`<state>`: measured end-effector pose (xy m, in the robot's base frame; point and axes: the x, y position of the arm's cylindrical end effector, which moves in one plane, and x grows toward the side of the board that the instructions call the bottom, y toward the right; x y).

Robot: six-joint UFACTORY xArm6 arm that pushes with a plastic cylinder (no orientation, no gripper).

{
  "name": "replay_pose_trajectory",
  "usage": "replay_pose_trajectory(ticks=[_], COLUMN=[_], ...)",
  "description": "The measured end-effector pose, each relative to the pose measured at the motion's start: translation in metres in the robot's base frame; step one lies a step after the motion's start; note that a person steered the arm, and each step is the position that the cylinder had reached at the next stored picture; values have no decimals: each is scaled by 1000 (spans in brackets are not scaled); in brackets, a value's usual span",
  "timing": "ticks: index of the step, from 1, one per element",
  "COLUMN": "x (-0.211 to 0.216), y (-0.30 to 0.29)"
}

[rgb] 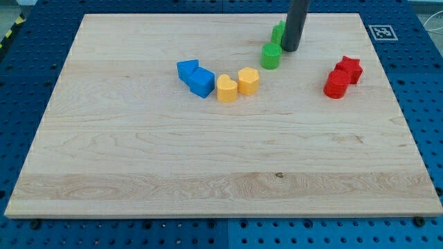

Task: Push the green circle closer to the yellow hexagon

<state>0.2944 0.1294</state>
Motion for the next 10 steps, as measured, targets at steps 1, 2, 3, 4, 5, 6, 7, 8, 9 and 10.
replay_pose_trajectory(ticks=[1, 2, 3, 4, 5, 6, 7, 8, 9, 10], x=[0, 1, 4, 22, 36, 39, 39, 39, 35, 5], y=[0, 0, 16, 33, 28, 12, -7, -31, -40, -40])
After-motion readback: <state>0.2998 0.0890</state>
